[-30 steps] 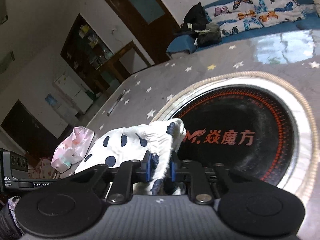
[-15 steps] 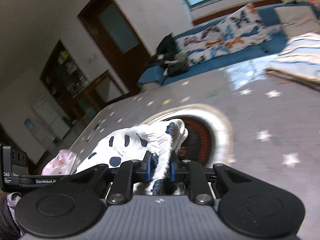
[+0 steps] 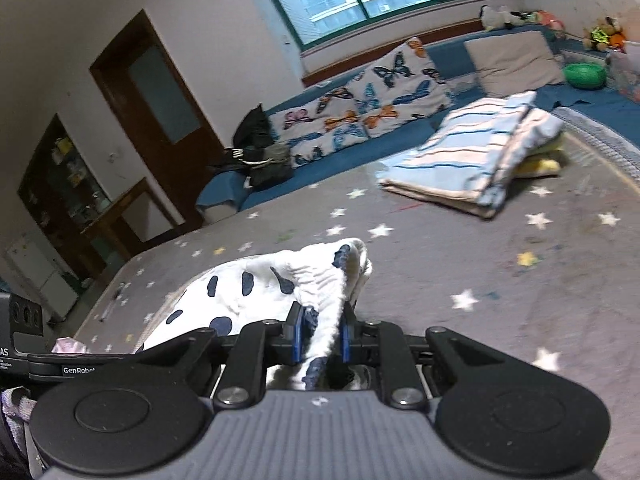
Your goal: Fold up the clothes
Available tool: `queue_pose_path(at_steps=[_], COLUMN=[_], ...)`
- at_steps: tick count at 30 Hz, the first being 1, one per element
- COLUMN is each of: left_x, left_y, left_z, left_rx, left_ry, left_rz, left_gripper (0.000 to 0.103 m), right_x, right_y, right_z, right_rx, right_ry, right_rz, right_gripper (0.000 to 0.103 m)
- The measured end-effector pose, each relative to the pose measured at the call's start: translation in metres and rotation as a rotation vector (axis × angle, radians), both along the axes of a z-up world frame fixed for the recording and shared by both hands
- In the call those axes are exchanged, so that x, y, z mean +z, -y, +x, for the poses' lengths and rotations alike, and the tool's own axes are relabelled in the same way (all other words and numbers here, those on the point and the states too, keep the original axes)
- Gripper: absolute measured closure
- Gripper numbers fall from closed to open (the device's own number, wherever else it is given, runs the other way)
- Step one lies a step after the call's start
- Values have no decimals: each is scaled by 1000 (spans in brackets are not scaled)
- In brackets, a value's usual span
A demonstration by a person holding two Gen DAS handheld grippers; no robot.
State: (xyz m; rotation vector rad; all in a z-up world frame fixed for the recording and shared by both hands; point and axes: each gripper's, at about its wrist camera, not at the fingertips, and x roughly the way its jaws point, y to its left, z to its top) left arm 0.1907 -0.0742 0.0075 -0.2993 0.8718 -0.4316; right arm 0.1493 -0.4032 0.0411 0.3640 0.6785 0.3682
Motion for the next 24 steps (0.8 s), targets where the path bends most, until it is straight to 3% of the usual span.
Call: queue_pose_path(at_steps=[8,11,14,16,24], left_x=[-19,-23,-25,-22,-1], left_y=[28,33,30,27,24], left_z=[20,25,25,22,-4], left_rx=[-74,-86,-84,-84,-115], left_ry=[-37,-36,-31,-11,144], left_rz=[31,57,88,115,197], left_gripper=[80,75,58,49,49], right_x=[-22,-34,-43,-47,-40], right_y=[28,38,44,48,58], right_z=[-1,0,1,0,-26], right_rx=[-57,-68,-79,-83,-102], right_ry=[-47,-87,-117,-133,-112], right_rz=[6,9,8,12,-5], right_gripper=[87,86,81,78,74])
